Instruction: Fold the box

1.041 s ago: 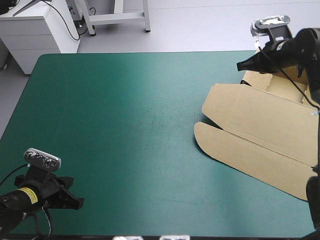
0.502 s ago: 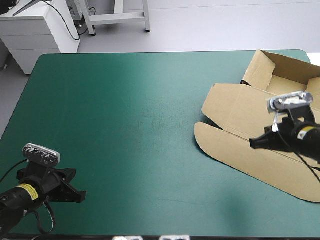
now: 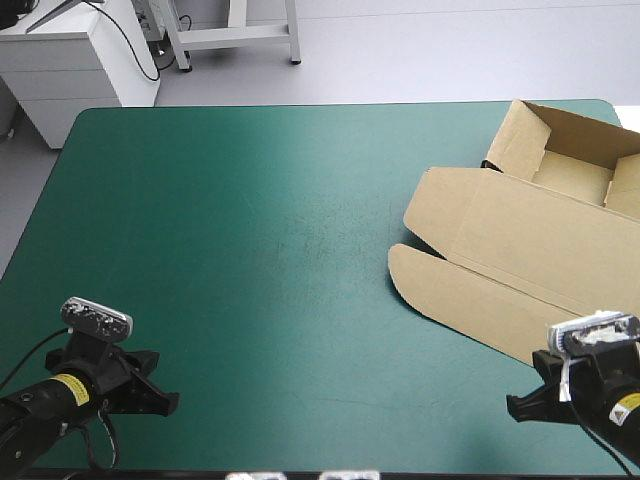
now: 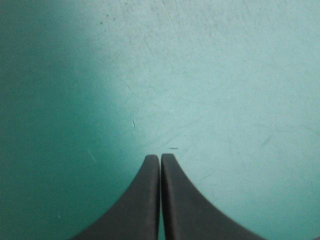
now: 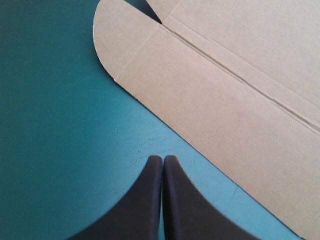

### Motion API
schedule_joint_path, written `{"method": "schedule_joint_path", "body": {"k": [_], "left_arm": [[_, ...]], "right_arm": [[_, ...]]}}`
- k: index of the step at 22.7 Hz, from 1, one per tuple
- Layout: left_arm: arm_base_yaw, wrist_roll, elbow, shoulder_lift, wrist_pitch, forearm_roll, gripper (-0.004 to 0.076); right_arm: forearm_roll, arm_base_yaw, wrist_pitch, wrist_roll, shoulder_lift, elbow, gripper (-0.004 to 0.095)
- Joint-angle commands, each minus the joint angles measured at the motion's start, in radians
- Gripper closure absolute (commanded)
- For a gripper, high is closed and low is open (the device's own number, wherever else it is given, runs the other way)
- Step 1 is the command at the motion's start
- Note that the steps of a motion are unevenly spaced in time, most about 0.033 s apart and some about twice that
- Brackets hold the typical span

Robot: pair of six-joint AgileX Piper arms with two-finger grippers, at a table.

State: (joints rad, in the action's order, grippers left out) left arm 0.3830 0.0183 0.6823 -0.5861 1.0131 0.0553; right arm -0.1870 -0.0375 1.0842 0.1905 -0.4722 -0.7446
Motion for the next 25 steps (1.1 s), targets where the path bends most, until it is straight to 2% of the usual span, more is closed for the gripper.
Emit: {"method": "schedule_joint_path", "body": {"k": [1,6,12,25], "left_arm": [[0.005,-0.008,-0.016,-0.004,-0.053,0.046,0.0732],[0.005,-0.008,-0.073,-0.004,-0.052,0.099,0.0732],[0.005,-0.001,-0.113,-0.004,-0.042,0.097,0.0732],[0.005,0.041,-0.167,-0.004,-0.008,0.088,0.0732]], "right_arm": [[-0.017,0.000,-0.044,0.003,0.063,0.029,0.0922],[-0.020,0.000,-0.048,0.003,0.161,0.133,0.0922],[-0.059,0.000,-0.135,0.017,0.242,0.238,0.0922],[-0.063,0.000,-0.140,0.025,0.260,0.243,0.0922]]}}
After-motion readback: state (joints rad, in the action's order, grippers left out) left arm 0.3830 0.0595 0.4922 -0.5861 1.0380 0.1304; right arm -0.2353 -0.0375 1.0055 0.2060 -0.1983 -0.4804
